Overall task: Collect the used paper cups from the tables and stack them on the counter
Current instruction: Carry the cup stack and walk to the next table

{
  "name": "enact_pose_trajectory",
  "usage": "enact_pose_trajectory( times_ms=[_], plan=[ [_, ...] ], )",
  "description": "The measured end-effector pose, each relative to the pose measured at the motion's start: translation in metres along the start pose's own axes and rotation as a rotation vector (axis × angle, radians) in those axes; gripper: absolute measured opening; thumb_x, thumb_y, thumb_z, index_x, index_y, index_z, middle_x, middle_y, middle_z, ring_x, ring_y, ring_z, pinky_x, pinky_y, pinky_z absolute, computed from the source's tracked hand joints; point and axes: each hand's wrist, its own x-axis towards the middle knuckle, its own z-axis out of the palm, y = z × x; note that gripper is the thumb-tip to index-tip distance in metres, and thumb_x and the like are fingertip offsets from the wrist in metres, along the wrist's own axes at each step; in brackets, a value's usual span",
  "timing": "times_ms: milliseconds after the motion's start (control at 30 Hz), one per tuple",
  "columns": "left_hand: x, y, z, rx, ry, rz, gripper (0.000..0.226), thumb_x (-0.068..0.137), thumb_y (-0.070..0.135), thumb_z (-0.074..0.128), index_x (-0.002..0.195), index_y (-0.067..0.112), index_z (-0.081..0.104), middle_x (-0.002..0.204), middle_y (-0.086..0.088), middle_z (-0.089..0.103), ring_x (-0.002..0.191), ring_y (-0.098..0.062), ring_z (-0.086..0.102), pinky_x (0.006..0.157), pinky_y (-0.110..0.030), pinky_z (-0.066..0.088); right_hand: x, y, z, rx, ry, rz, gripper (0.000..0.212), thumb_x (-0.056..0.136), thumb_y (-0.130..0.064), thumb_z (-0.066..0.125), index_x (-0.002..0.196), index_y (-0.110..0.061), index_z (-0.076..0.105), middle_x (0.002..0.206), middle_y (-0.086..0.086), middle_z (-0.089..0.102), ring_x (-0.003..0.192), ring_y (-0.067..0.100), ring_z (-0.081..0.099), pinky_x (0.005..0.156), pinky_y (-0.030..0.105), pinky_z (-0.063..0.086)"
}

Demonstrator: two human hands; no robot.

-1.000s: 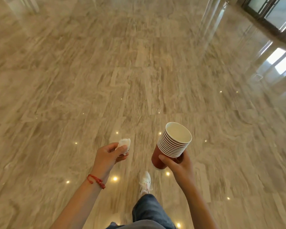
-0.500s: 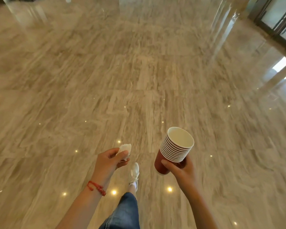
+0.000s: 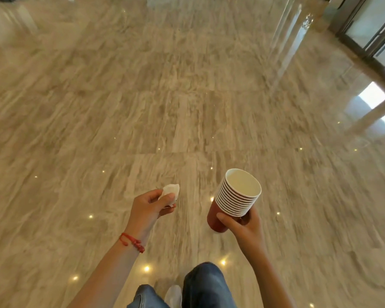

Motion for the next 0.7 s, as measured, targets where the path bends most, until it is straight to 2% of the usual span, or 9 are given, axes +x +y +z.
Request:
enact_pose_trajectory(
  times_ms=[133, 300, 433, 533, 700],
  plan=[
    [0.084, 0.023, 0.036, 0.004, 0.003, -0.032, 0.031, 0.078, 0.004, 0.068, 0.106, -0.009, 0.062, 0.093, -0.024, 0.067, 0.066, -0.019, 0.068, 0.057, -0.020, 0.055, 0.097, -0.008, 0.002, -0.003, 0.009, 0.008, 0.052, 0.067, -0.004, 0.081, 0.107, -0.026, 0.057, 0.101, -0.004, 0.069, 0.093, 0.005, 0.066, 0.071, 0.018, 0.054],
    [0.205, 0.067, 0.093, -0.001, -0.003, -0.020, 0.023, 0.079, 0.003, 0.066, 0.099, -0.009, 0.065, 0.081, -0.016, 0.069, 0.063, -0.016, 0.068, 0.057, -0.020, 0.055, 0.240, -0.024, 0.003, -0.002, -0.007, -0.019, 0.053, 0.067, -0.006, 0.081, 0.109, -0.026, 0.057, 0.098, -0.006, 0.071, 0.093, 0.005, 0.066, 0.073, 0.017, 0.054],
    [0.293, 0.122, 0.141, 0.000, -0.006, -0.012, 0.020, 0.080, 0.002, 0.065, 0.096, -0.009, 0.065, 0.080, -0.015, 0.069, 0.061, -0.015, 0.068, 0.057, -0.021, 0.056, 0.355, -0.063, 0.002, -0.017, -0.001, -0.042, 0.050, 0.066, -0.004, 0.082, 0.106, -0.022, 0.059, 0.095, -0.004, 0.071, 0.091, 0.007, 0.067, 0.070, 0.016, 0.053],
    [0.355, 0.160, 0.166, -0.013, 0.013, -0.014, 0.021, 0.080, 0.001, 0.065, 0.098, -0.009, 0.063, 0.083, -0.019, 0.067, 0.059, -0.013, 0.067, 0.055, -0.020, 0.056, 0.434, -0.094, 0.007, -0.028, -0.023, -0.050, 0.049, 0.066, -0.002, 0.081, 0.107, -0.018, 0.060, 0.096, -0.004, 0.071, 0.091, 0.007, 0.067, 0.073, 0.020, 0.055],
    [0.459, 0.202, 0.192, -0.055, 0.060, -0.041, 0.015, 0.079, -0.001, 0.064, 0.093, -0.007, 0.065, 0.082, -0.020, 0.067, 0.057, -0.013, 0.067, 0.054, -0.020, 0.055, 0.546, -0.117, 0.028, -0.060, -0.051, -0.027, 0.051, 0.067, -0.009, 0.082, 0.107, -0.027, 0.058, 0.095, -0.016, 0.071, 0.091, 0.001, 0.066, 0.072, 0.013, 0.052]
  ],
)
